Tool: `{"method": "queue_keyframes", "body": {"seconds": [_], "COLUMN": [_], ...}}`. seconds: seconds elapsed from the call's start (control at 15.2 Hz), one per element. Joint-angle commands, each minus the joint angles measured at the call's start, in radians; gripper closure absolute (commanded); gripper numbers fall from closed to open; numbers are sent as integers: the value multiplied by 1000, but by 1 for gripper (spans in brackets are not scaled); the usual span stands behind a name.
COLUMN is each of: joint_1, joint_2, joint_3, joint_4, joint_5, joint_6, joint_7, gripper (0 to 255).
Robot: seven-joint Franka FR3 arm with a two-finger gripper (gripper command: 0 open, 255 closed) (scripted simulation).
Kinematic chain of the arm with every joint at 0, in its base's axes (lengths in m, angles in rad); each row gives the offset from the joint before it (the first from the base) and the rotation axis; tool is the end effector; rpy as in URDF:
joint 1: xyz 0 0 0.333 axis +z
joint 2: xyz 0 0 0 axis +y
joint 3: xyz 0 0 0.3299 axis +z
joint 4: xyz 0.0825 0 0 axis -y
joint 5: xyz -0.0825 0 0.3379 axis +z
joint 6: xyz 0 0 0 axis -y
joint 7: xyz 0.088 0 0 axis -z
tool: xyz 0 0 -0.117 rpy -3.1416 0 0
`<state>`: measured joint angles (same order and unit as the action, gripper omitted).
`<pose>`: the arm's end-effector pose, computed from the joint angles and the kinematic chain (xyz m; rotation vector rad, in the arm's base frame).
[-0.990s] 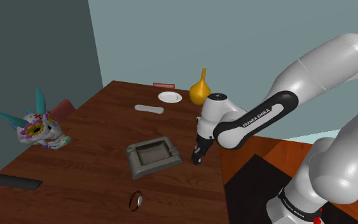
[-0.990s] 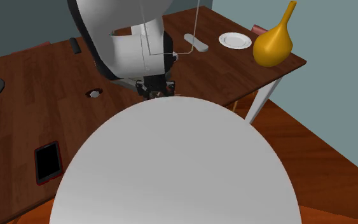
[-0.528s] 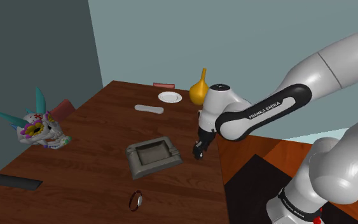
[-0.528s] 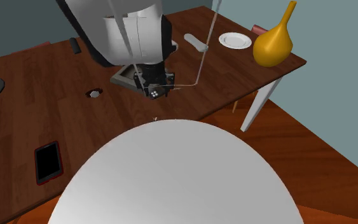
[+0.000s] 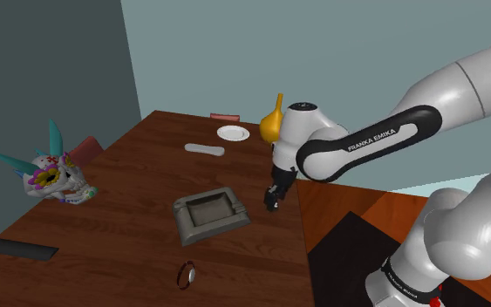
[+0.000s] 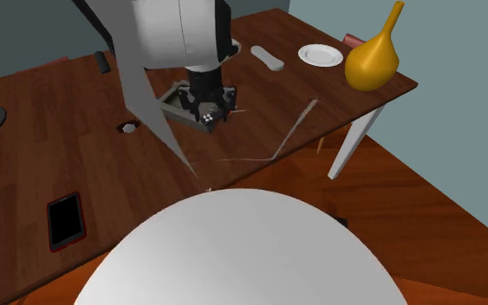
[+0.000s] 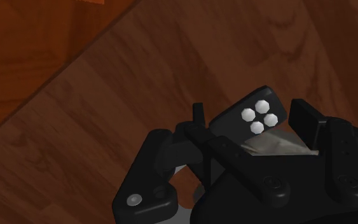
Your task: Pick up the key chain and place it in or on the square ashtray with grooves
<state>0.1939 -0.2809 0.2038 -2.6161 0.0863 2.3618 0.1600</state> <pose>0.3500 0.1486 0.3817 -3.1190 -0.2655 -0.0321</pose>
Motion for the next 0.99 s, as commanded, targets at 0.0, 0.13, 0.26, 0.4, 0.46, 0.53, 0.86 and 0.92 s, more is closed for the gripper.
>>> {"method": "queue_keyframes", "body": {"seconds": [0.0,0.13,0.26,0.4,0.46,0.53,0.86,0.92], "joint_1": [2,4,8,14,18,24,61,71], "joint_2": [49,118,186,255,289,323,497,533], "joint_3": [16,35,52,66,72,76,89,89], "joint_4": [62,139,219,302,345,389,625,676], "joint_5": [-10,-28,-49,-73,-86,-99,-162,-174], "joint_6": [-14,-22,-34,-51,-61,-72,-142,-160], "joint_7": [27,65,102,140,158,176,256,270], "gripper": [255,255,255,255,255,255,255,255]}}
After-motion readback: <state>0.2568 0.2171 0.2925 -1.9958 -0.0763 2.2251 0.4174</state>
